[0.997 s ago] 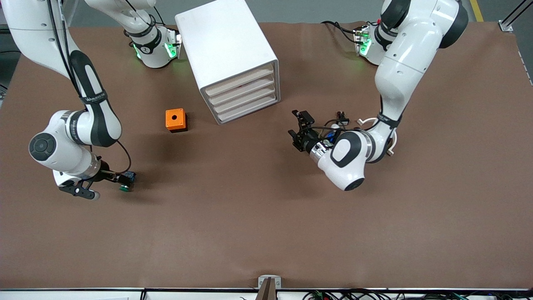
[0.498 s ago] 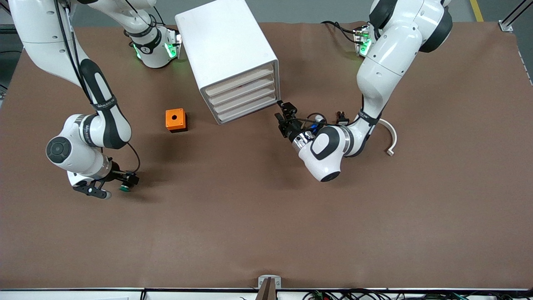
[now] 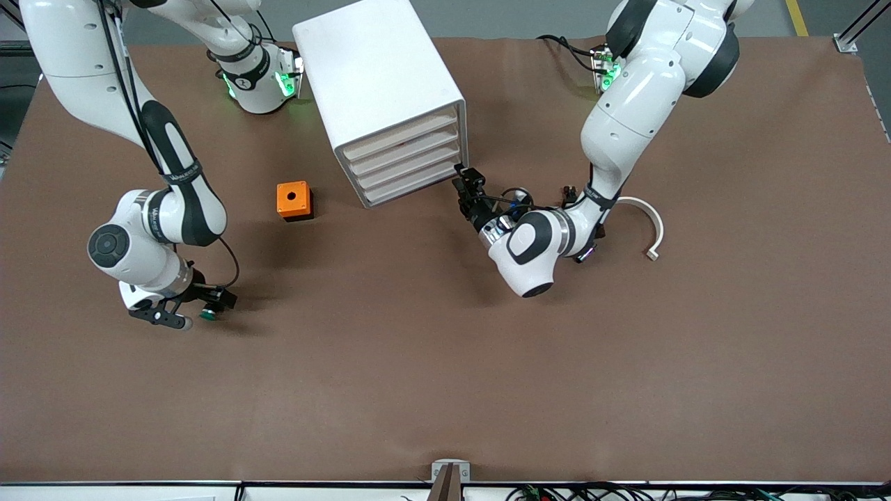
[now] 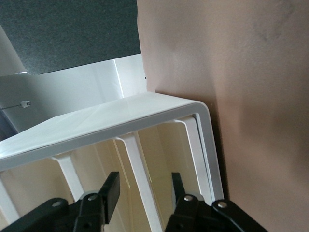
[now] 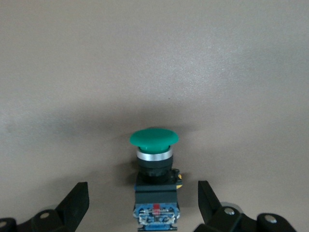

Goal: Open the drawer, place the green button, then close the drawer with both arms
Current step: 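Grasp the green button with the right gripper while the left gripper grips the drawer, then pull the drawer open with the left gripper while the right gripper lifts the button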

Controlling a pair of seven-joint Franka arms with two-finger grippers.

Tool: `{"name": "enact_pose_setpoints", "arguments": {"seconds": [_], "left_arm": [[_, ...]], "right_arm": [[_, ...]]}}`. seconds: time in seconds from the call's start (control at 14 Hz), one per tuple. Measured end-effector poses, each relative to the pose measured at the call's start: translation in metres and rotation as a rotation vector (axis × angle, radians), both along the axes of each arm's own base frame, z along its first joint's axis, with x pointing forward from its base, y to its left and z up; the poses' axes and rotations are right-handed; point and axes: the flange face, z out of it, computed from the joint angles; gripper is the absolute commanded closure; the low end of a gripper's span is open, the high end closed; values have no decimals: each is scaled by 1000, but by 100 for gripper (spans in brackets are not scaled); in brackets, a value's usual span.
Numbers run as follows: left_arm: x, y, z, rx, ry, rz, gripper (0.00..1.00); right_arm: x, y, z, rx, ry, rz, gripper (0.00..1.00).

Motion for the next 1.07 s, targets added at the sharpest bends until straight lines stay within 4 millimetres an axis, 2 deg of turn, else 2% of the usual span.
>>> {"name": "enact_pose_setpoints", "arguments": {"seconds": [0.43,0.5,0.57,0.64,0.71,1.07], "left_arm": [[-27,-29,1,-7,16,-41,49],[-31,-33,1,-9,18,-47,49],[-35,-37,1,-10,19,-53,49],[-39,-41,1,-10,20,-61,50],[-42,-44,1,-9,21,-69,54],[-55,-53,-4,-4,29,-91,77]], "right_arm": [[-8,-9,-7,-3,15,-2,0],[-8,-9,-7,-3,17,-2,5],[-9,-9,-8,-3,20,-1,31],[-10,-8,-9,-2,22,-1,69],[-10,-7,-10,-2,24,1,98],[-12,-3,-10,1,42,8,100]]}}
